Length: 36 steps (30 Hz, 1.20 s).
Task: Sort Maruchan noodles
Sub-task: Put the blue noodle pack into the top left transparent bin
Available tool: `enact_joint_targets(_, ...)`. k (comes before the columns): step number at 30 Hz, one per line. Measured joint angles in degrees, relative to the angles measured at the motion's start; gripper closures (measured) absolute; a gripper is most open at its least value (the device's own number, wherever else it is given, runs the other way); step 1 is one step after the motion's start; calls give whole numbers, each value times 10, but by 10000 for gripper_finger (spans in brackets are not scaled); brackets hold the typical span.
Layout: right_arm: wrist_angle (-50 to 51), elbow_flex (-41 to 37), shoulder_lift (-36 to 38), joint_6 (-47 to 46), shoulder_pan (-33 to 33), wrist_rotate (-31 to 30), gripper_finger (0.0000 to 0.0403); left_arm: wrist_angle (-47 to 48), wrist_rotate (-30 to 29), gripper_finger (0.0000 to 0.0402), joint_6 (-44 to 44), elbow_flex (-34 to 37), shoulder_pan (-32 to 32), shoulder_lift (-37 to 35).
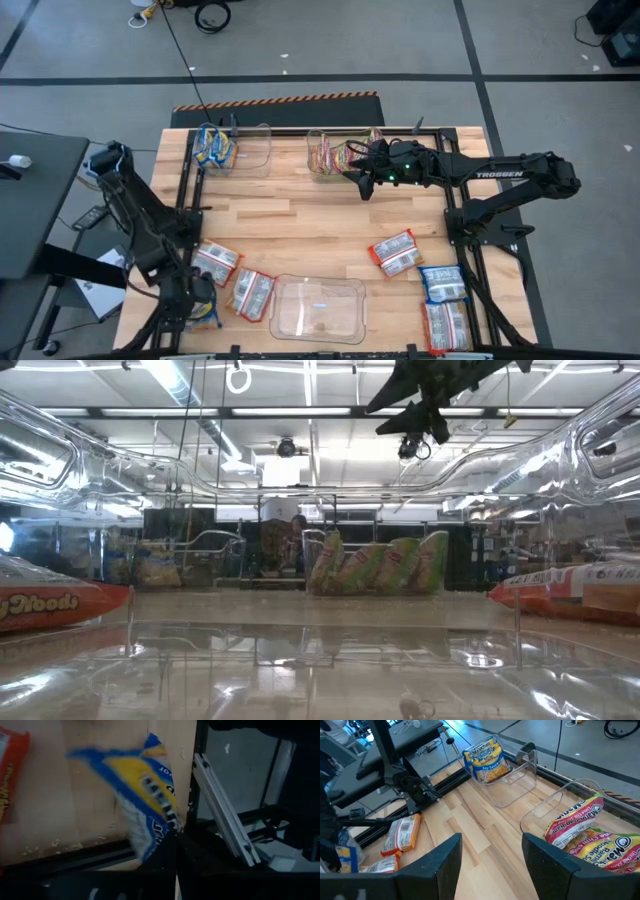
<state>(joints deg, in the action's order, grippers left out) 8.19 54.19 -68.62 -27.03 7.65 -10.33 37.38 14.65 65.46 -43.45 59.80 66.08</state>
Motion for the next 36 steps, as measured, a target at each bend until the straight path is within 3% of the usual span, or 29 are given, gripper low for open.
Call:
enact_joint_targets(5,0,0,0,0,0,0,189,82,0,401,-76,-68,-54,-22)
enact_joint_targets(10,0,0,0,0,0,0,189,231,-43,401,-169,-174,-129,-27)
enact_joint_targets(15,0,0,0,0,0,0,189,305,-90,401,-225,-253,-225,-27)
enact_joint_targets(21,0,0,0,0,0,0,189,317,-151,402,-324,-284,-429,-19)
enact_joint_targets(30,0,0,0,0,0,0,189,299,-124,401,-427,-289,-760,47)
enact_joint_targets(36,0,0,0,0,0,0,189,308,-118,401,-535,-373,-950,150)
